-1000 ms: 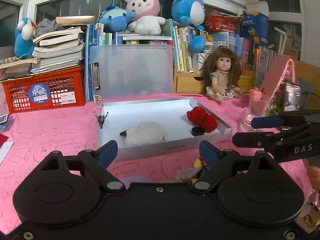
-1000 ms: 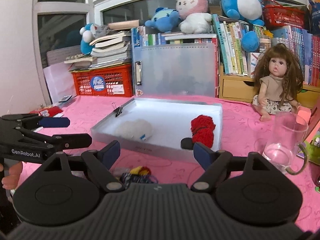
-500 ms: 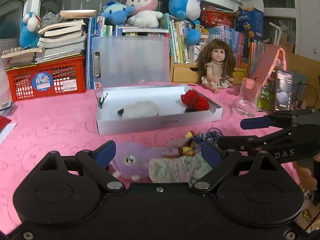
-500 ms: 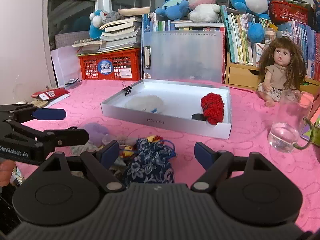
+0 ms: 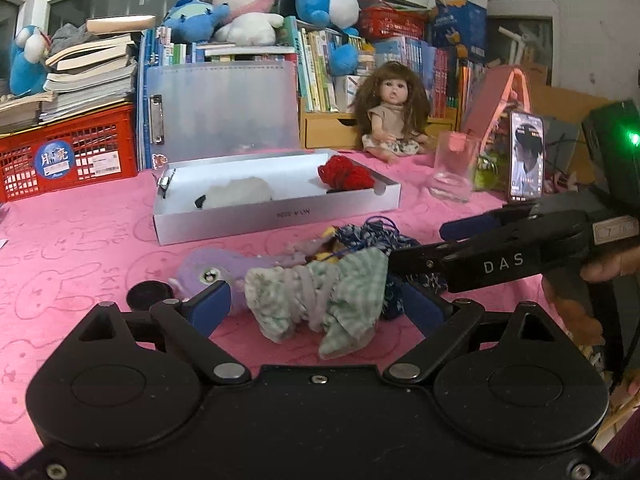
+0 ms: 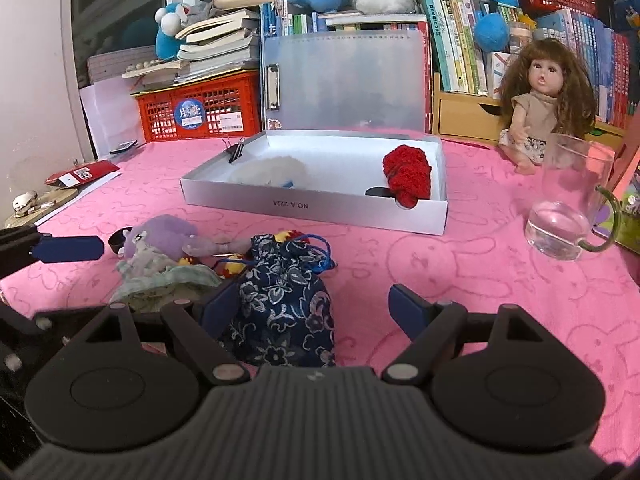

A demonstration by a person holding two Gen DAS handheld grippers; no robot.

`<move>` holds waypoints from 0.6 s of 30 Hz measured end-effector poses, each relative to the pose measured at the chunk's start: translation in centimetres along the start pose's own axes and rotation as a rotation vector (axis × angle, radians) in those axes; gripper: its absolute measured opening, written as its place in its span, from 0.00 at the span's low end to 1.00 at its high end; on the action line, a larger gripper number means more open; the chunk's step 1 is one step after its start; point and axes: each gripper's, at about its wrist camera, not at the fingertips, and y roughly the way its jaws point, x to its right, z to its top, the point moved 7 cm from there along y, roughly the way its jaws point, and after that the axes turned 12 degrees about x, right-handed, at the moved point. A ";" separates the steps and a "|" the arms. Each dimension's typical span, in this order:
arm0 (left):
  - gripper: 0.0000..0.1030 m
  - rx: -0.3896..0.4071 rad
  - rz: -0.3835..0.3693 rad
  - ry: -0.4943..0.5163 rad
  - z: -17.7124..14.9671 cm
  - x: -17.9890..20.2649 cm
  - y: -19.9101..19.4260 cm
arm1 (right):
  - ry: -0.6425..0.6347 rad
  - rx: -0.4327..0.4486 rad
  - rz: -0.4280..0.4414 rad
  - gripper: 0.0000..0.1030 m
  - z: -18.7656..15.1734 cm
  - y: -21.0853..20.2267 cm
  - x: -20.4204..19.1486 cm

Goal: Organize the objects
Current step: 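Move both tools back to the green plaid doll and blue floral pouch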

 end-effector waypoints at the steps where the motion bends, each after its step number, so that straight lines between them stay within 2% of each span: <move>1: 0.90 -0.003 -0.001 0.002 -0.2 0.1 0.2 | -0.005 -0.001 0.002 0.86 0.0 0.0 -0.1; 18: 0.90 -0.015 -0.001 0.005 -1.4 0.4 2.1 | 0.006 -0.040 0.035 0.86 -0.5 0.9 -0.8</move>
